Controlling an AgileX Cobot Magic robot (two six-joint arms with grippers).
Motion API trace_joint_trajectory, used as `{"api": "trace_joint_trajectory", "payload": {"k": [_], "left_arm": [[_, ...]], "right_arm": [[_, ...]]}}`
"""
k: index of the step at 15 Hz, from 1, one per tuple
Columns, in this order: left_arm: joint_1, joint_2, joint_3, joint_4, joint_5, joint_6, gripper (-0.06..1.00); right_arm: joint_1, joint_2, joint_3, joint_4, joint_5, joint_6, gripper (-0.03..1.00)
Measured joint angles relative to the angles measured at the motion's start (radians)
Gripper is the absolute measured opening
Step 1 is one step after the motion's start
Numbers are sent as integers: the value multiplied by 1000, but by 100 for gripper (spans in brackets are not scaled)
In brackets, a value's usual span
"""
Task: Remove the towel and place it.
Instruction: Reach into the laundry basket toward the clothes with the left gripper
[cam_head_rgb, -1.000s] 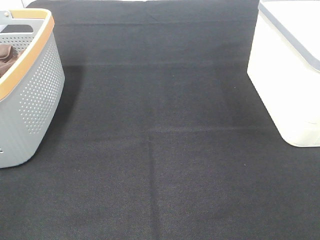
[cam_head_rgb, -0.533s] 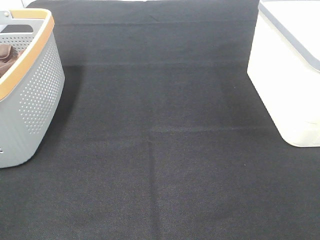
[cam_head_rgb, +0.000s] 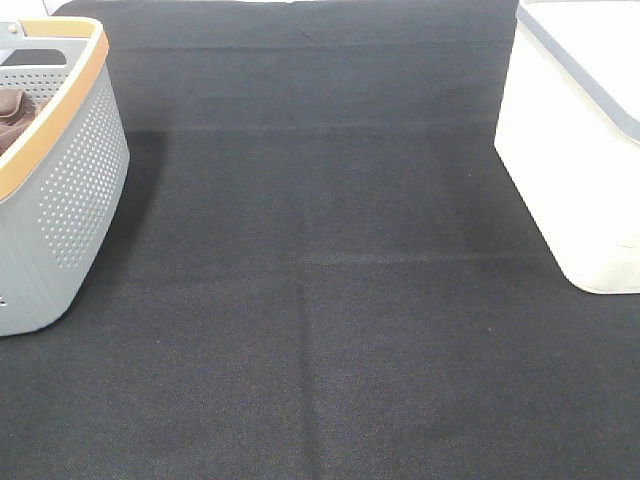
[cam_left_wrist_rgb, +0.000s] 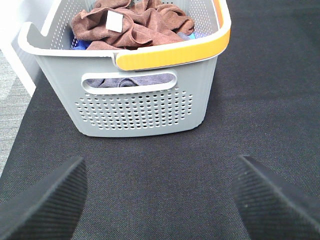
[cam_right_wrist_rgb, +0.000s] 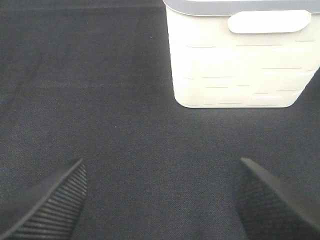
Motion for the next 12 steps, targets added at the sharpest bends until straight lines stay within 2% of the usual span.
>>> {"api": "trace_joint_trajectory", "payload": {"k": [12], "left_arm": [[0, 0, 0, 0, 0, 0, 76]], "right_arm": [[0, 0, 0, 0, 0, 0, 76]]}}
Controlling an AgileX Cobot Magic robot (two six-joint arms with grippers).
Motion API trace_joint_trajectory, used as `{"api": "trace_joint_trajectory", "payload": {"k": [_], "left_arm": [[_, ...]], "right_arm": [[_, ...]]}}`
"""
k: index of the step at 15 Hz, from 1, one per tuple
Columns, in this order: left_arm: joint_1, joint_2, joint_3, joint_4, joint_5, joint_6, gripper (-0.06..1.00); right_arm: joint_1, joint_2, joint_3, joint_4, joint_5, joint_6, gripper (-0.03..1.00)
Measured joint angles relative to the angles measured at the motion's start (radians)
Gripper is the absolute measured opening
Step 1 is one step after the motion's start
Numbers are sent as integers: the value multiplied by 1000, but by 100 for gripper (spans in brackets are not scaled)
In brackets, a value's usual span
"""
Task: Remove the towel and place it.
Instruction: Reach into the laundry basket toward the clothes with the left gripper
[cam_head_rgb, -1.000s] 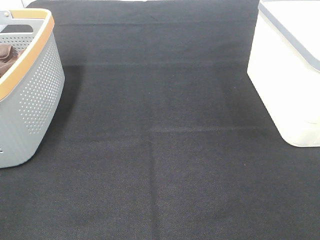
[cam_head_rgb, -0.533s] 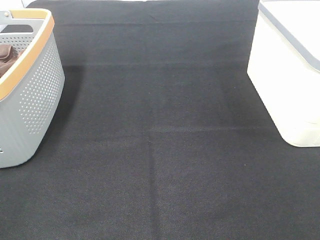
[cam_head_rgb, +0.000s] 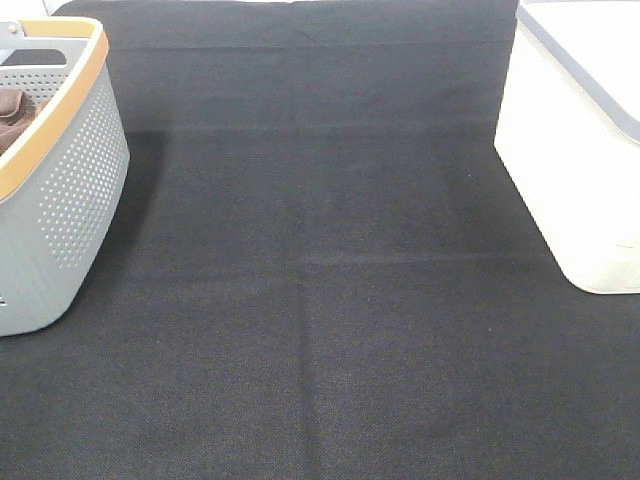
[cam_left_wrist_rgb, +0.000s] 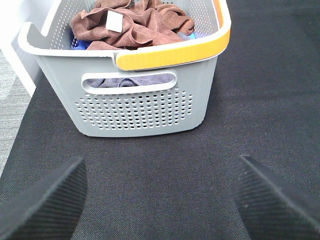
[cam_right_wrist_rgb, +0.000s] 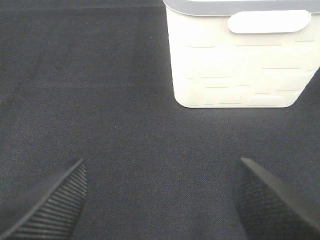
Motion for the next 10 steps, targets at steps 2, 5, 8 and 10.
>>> {"api": "trace_joint_trajectory", "payload": {"k": [2, 5, 8, 10], "left_arm": [[0, 0, 0, 0, 0, 0, 76], [0, 0, 0, 0, 0, 0, 76], [0, 0, 0, 0, 0, 0, 76], [0, 0, 0, 0, 0, 0, 76]], "right_arm": [[0, 0, 0, 0, 0, 0, 76], [0, 0, 0, 0, 0, 0, 76], [0, 0, 0, 0, 0, 0, 76], [0, 0, 0, 0, 0, 0, 76]]}}
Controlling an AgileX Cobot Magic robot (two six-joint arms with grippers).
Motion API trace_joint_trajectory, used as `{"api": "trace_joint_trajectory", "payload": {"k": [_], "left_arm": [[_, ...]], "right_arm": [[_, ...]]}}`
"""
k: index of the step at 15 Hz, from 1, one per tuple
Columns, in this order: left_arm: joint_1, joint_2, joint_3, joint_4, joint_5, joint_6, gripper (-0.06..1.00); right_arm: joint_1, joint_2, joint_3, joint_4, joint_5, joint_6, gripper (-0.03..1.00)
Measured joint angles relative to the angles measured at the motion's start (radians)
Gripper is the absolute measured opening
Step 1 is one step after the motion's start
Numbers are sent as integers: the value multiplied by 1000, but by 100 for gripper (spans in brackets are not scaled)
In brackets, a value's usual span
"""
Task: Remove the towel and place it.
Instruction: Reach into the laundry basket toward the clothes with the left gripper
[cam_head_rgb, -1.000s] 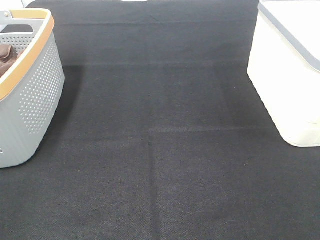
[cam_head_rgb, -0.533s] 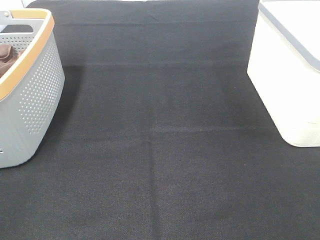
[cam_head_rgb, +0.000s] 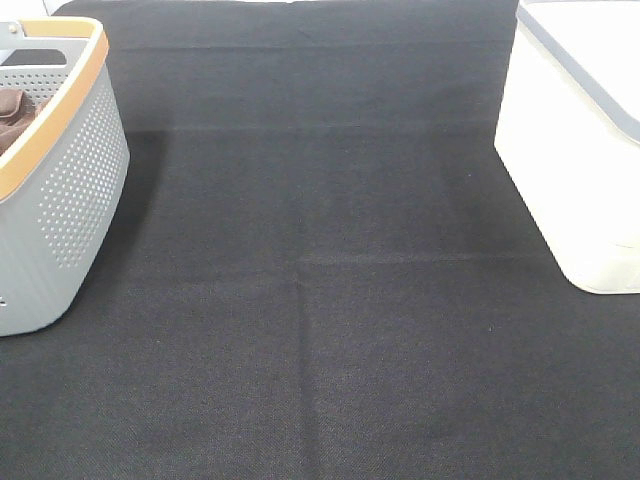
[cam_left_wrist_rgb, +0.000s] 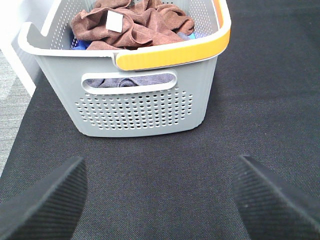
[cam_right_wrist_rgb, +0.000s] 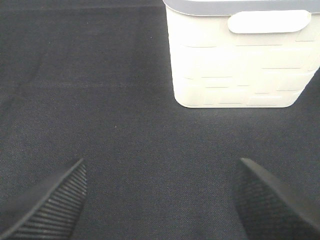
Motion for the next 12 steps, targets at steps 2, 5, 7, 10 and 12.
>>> {"api": "trace_joint_trajectory", "payload": {"k": [2, 5, 7, 10, 12], "left_arm": [[0, 0, 0, 0, 0, 0, 76], [0, 0, 0, 0, 0, 0, 76], [0, 0, 0, 0, 0, 0, 76], [0, 0, 0, 0, 0, 0, 76], [0, 0, 0, 0, 0, 0, 76]], "right_arm": [[0, 0, 0, 0, 0, 0, 76], [0, 0, 0, 0, 0, 0, 76], [0, 0, 0, 0, 0, 0, 76], [0, 0, 0, 0, 0, 0, 76], [0, 0, 0, 0, 0, 0, 76]]}}
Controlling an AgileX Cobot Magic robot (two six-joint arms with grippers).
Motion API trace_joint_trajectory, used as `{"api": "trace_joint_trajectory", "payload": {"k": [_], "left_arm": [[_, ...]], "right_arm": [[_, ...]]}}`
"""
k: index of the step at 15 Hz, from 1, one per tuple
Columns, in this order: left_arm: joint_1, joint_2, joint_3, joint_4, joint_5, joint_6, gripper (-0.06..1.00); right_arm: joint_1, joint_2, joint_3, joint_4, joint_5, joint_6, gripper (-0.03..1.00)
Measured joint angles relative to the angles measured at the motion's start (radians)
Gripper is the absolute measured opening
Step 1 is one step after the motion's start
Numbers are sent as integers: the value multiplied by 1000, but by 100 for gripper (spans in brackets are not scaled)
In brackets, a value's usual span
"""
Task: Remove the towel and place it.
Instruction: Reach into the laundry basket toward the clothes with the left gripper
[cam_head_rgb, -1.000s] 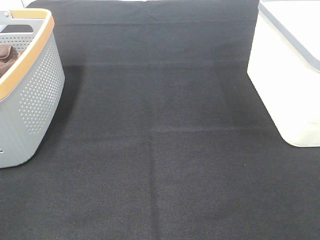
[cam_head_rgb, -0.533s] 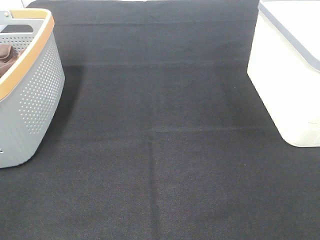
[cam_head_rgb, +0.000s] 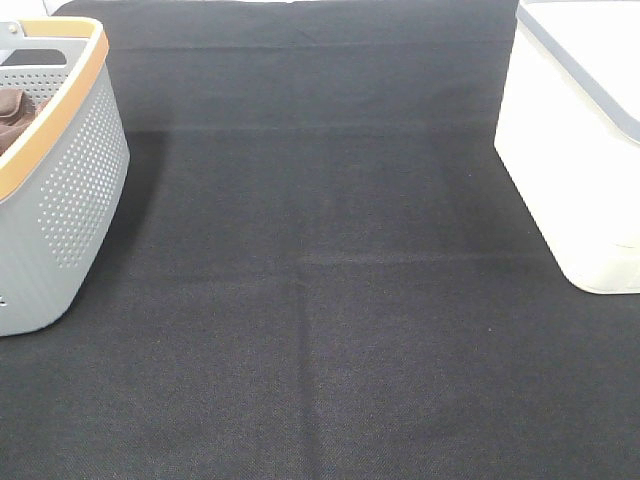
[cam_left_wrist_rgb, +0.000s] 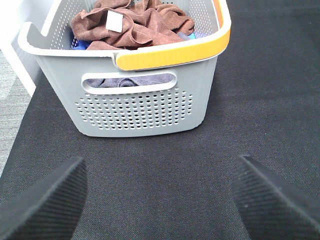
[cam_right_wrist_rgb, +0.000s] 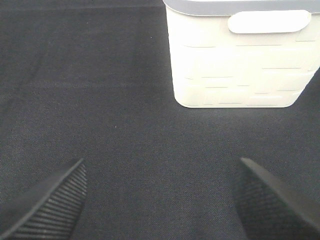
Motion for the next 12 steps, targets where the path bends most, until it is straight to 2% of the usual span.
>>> {"api": "trace_joint_trajectory", "payload": {"k": [12], "left_arm": [[0, 0, 0, 0, 0, 0, 76]], "right_arm": [[0, 0, 0, 0, 0, 0, 76]]}}
